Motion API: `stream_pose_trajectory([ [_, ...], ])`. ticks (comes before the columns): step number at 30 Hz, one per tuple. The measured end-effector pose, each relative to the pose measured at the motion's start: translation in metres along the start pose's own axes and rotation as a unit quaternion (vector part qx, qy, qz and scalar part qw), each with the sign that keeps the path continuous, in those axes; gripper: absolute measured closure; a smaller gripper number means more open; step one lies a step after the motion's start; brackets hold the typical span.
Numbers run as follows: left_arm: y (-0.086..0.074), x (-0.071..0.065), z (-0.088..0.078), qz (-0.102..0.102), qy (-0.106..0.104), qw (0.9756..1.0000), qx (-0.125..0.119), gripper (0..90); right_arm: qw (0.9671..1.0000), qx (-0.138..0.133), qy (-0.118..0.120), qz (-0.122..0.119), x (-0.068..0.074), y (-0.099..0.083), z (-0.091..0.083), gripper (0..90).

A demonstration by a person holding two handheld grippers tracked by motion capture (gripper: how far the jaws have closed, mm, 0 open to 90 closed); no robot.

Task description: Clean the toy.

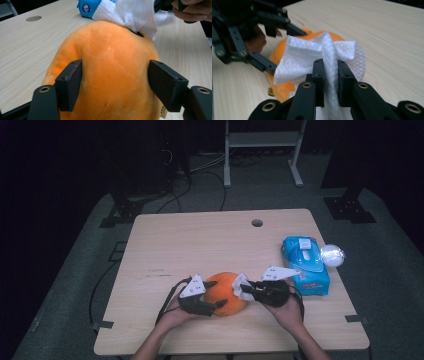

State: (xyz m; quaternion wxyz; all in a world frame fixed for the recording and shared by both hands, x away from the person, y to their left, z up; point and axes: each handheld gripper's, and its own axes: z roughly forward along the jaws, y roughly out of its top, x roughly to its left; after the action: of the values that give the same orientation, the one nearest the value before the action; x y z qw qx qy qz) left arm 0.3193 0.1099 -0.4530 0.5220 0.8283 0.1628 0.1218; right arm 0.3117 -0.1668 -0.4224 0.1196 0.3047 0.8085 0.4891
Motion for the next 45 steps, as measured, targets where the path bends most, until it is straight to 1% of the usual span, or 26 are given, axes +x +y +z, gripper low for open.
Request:
stream_pose_trajectory([
  [2,0.005,0.005,-0.004,0.001,-0.021,0.9998,-0.001,22.9,0.9999,0.009,0.011,0.002,-0.003,-0.003,0.003,78.5],
  [3,0.007,0.009,-0.006,-0.002,-0.025,0.9996,-0.01,21.6,0.9998,0.013,0.015,0.002,-0.003,-0.003,0.003,78.6],
  [4,0.009,0.014,-0.008,-0.016,-0.018,0.9994,-0.023,21.4,0.9997,0.015,0.018,-0.004,-0.002,-0.004,0.002,78.6],
  [5,0.009,0.017,-0.008,-0.028,-0.013,0.9991,-0.028,20.9,0.9994,0.015,0.03,-0.007,0.0,-0.004,0.002,78.6],
  [6,0.007,0.018,-0.007,-0.038,-0.013,0.9987,-0.03,20.8,0.999,0.014,0.041,-0.01,0.002,-0.004,0.002,78.5],
  [7,0.005,0.018,-0.005,-0.041,-0.015,0.9986,-0.028,21.0,0.9988,0.015,0.044,-0.017,0.004,-0.004,0.003,78.5],
  [9,0.002,0.015,-0.001,-0.033,-0.015,0.9991,-0.02,23.3,0.999,0.016,0.031,-0.027,0.006,-0.003,0.003,78.4],
  [10,0.002,0.014,-0.001,-0.032,-0.014,0.9993,-0.016,24.1,0.9993,0.013,0.026,-0.023,0.003,-0.003,0.002,78.4],
  [12,0.003,0.011,0.0,-0.026,-0.009,0.9996,-0.007,24.5,0.9996,0.013,0.023,-0.006,-0.004,-0.004,0.0,78.4],
  [15,0.002,0.004,0.001,-0.005,-0.006,1.0,0.004,24.6,0.9997,0.017,0.006,0.019,-0.017,-0.008,-0.001,78.2],
  [16,0.002,0.002,0.001,-0.005,-0.007,1.0,0.003,24.5,0.9992,0.02,0.007,0.035,-0.022,-0.01,-0.002,78.2],
  [18,0.003,0.001,0.001,0.0,-0.011,0.9999,0.008,24.5,0.9987,0.02,0.015,0.044,-0.025,-0.011,-0.003,78.1],
  [21,0.004,-0.002,0.003,0.003,-0.017,0.9998,0.009,24.5,0.9993,0.014,0.015,0.033,-0.018,-0.007,-0.004,78.1],
  [22,0.004,-0.004,0.004,0.002,-0.02,0.9998,0.007,24.4,0.9993,0.007,0.02,0.029,-0.015,-0.004,-0.004,78.1],
  [25,0.006,-0.01,0.006,0.021,-0.021,0.9995,0.013,23.5,0.9991,-0.005,0.033,0.027,-0.011,0.0,-0.003,77.5],
  [27,0.006,-0.01,0.006,0.028,-0.019,0.9993,0.015,22.2,0.9993,-0.001,0.028,0.023,-0.011,-0.001,-0.001,77.6],
  [29,0.005,-0.009,0.005,0.019,-0.023,0.9995,0.009,22.4,0.9993,0.004,0.024,0.029,-0.014,-0.002,-0.001,77.7],
  [30,0.005,-0.009,0.005,0.017,-0.023,0.9995,0.008,22.5,0.9995,0.007,0.014,0.028,-0.016,-0.003,-0.001,77.7],
  [33,0.007,-0.01,0.006,0.021,-0.023,0.9994,0.013,22.5,0.999,0.01,0.003,0.043,-0.02,-0.005,-0.002,77.8],
  [36,0.006,-0.008,0.004,0.014,-0.026,0.9995,0.01,22.4,0.9995,0.0,0.001,0.032,-0.013,0.0,-0.001,77.7],
  [38,0.009,-0.005,0.001,0.024,-0.026,0.9993,0.015,21.6,0.9997,0.002,0.002,0.026,-0.011,0.001,0.002,77.9],
  [39,0.012,-0.001,-0.002,0.021,-0.025,0.9994,0.011,18.9,0.9997,0.005,0.007,0.024,-0.01,0.0,0.004,78.0],
  [41,0.017,0.007,-0.009,-0.006,-0.023,0.9996,-0.014,17.7,0.9996,0.009,0.021,0.018,-0.01,-0.002,0.006,78.2],
  [42,0.018,0.009,-0.01,-0.015,-0.018,0.9995,-0.021,16.8,0.9996,0.012,0.024,0.008,-0.009,-0.002,0.005,78.3],
  [43,0.018,0.012,-0.011,-0.023,-0.01,0.9995,-0.021,15.5,0.9995,0.013,0.029,0.004,-0.009,-0.002,0.005,78.3],
  [45,0.014,0.012,-0.007,-0.025,-0.016,0.9993,-0.022,15.6,0.9988,0.017,0.046,-0.002,-0.008,-0.002,0.003,78.3],
])
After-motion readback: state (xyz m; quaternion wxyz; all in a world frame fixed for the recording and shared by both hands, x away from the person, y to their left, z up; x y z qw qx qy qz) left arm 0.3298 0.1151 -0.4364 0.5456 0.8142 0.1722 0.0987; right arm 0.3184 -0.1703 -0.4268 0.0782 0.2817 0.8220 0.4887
